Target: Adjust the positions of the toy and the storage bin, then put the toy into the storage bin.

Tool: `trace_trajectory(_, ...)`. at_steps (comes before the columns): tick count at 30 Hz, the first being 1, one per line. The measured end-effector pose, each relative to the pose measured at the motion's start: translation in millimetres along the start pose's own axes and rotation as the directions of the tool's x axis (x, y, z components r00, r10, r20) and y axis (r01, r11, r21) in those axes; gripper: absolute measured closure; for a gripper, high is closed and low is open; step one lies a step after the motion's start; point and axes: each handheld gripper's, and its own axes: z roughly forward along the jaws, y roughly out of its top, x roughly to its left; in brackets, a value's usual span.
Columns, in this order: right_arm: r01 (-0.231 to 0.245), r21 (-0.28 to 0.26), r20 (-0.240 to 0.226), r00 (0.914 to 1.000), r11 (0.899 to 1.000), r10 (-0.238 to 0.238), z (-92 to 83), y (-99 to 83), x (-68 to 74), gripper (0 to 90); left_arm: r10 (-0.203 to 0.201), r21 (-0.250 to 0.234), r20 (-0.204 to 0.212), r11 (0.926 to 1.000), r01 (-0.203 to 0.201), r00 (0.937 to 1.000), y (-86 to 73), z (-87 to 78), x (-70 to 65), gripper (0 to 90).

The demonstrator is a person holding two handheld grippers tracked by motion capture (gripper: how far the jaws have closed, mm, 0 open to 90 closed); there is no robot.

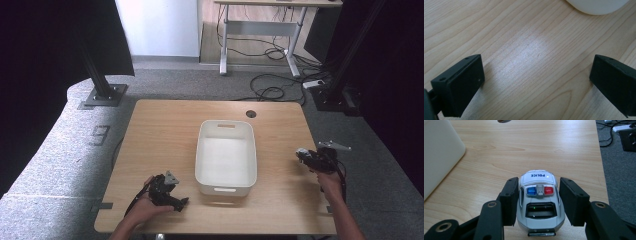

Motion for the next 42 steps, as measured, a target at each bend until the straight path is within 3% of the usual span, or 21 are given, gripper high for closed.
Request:
trace_trajectory(21, 0.009, -0.045, -0.013, 0.9999, 0.999, -0.009, -14.9, 9.4, 9.5, 50.8, 0.002, 0.000, 0.002, 1.0000, -0.002, 1.0000, 0.0, 0.0, 0.0, 0.0)
trace_trajectory(42, 0.010, -0.080, -0.072, 0.9973, 0.997, -0.016, -26.0, 18.1, 24.8, 50.8, 0.000, 0.000, 0.001, 1.0000, 0.000, 1.0000, -0.1, 0.0, -0.2, 0.0)
